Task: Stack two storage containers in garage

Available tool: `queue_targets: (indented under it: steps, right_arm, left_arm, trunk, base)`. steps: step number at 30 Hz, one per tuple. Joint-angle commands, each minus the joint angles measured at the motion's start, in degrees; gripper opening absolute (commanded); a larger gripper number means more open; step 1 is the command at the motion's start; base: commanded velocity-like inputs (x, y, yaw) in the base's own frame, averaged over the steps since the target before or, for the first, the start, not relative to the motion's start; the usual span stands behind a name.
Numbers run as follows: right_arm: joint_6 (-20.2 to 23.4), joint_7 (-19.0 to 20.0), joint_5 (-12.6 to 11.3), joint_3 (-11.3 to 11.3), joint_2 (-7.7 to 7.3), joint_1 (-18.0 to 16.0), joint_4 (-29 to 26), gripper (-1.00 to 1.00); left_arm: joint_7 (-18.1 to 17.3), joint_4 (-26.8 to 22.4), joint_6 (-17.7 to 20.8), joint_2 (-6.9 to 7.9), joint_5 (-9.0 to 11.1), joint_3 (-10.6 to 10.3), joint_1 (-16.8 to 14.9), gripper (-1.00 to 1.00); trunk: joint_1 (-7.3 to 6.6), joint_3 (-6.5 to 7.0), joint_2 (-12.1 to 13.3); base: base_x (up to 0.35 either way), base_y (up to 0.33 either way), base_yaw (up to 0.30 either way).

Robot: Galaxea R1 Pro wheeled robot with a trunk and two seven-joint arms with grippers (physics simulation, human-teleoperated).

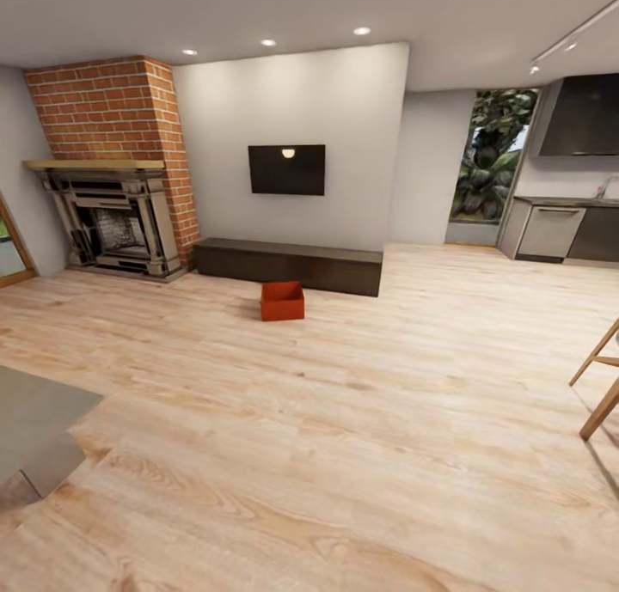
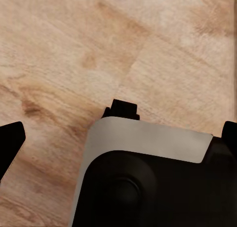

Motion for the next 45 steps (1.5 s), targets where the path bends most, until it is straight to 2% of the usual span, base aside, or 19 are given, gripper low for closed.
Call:
queue_targets:
  steps: [1, 45]
  right_arm:
    - [-0.3, -0.1, -0.4, 0.5, 0.01, -0.1, 0.2, 1.0]
    - [-0.3, -0.1, -0.3, 0.5, 0.01, -0.1, 0.2, 1.0]
  left_arm:
    - [0.0, 0.0, -0.2, -0.01, 0.3, 0.0, 0.0, 1.0]
    - [0.0, 0.0, -0.2, -0.01, 0.3, 0.0, 0.0, 1.0]
  trunk:
    - [0.03, -0.06, 0.0]
    - [0.03, -0.06, 0.0]
  base:
    - [0.322, 0.0, 0.0]
    - [0.322, 0.0, 0.0]
